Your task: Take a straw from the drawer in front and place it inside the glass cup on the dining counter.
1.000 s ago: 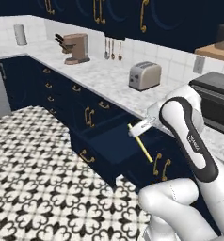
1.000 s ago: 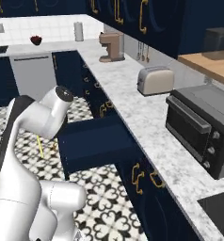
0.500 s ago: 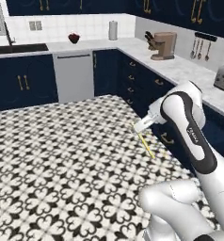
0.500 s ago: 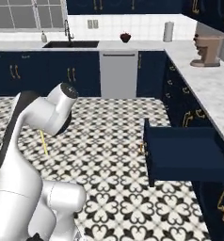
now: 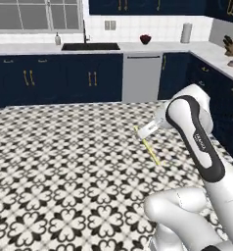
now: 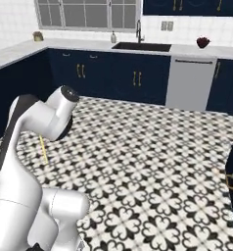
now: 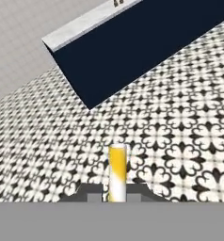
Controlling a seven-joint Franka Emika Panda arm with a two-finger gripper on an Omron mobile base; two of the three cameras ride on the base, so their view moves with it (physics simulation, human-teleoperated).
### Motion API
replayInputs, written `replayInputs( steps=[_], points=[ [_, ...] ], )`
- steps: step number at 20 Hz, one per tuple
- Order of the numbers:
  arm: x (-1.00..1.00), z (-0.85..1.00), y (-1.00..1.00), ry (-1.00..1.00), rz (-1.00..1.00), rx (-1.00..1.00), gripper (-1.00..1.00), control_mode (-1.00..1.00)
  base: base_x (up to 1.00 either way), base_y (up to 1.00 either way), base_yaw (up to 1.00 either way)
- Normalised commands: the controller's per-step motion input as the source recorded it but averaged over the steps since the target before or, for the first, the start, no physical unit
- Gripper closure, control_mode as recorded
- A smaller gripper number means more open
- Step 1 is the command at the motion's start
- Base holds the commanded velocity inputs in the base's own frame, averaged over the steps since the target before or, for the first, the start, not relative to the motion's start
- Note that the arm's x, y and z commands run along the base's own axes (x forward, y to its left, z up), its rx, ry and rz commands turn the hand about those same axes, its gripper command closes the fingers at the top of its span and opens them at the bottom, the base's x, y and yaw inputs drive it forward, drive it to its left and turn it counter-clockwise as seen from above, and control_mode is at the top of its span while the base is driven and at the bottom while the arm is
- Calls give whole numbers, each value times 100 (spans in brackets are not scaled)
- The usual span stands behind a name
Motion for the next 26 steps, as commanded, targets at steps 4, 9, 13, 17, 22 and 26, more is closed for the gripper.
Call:
replayInputs(
  steps=[4, 9, 13, 17, 22, 26],
  points=[
    [0, 0, 0, 0, 0, 0, 100, 100, 38, 100, 34],
    [0, 0, 0, 0, 0, 0, 100, 100, 42, 100, 16],
    [0, 0, 0, 0, 0, 0, 100, 100, 20, 100, 1],
    [0, 0, 0, 0, 0, 0, 100, 100, -1, 100, 0],
    [0, 0, 0, 0, 0, 0, 100, 100, -22, 100, -10],
    [0, 0, 0, 0, 0, 0, 100, 100, -44, 100, -17]
  ],
)
